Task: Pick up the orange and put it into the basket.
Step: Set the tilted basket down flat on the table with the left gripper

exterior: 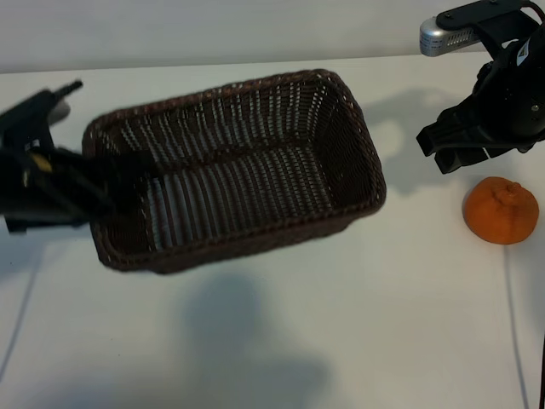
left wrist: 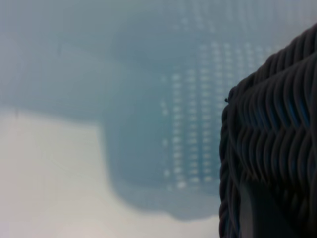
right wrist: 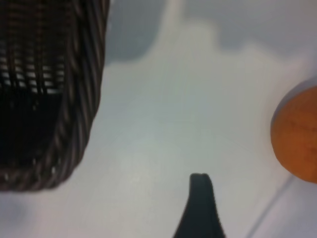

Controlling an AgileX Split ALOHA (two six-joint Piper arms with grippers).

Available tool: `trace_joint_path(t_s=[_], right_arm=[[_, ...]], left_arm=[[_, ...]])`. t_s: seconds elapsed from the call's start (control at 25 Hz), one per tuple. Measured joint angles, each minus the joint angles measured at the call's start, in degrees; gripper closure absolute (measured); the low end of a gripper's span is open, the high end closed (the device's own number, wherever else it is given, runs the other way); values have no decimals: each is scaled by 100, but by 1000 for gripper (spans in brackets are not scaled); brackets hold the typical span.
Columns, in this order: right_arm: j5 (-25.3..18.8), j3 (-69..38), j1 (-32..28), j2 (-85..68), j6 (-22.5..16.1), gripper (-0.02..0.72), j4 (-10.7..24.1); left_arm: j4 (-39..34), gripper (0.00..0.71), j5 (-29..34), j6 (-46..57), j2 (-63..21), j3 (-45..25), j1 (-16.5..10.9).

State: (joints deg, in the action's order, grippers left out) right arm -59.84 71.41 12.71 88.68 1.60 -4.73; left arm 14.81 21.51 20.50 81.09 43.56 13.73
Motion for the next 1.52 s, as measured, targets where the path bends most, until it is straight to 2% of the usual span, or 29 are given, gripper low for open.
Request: trace_joint_path(t_s=[0.12, 0.28, 0.52, 0.72, 0.88, 1.24, 1.52], right_arm=[[-18, 0, 0, 0, 0, 163, 0], [-18, 0, 0, 0, 0, 163, 5], [-25, 0, 0, 0, 0, 163, 5], [-37, 0, 0, 0, 0, 163, 10], [-41, 0, 0, 0, 0, 163, 10], [-41, 0, 0, 0, 0, 163, 10], [-41, 0, 0, 0, 0, 163, 10]], left_arm=[[7, 556, 313, -386, 315, 545, -104], [101, 556, 671, -846, 845, 1222, -104], [892, 556, 989, -1834, 1693, 2053, -104], [1273, 556, 989, -2263, 2291, 2523, 74], [1312, 557, 835, -2238, 2653, 2631, 206], [1293, 557, 343, -2123, 3023, 2635, 218], [1304, 557, 286, -2192, 3154, 2635, 218]])
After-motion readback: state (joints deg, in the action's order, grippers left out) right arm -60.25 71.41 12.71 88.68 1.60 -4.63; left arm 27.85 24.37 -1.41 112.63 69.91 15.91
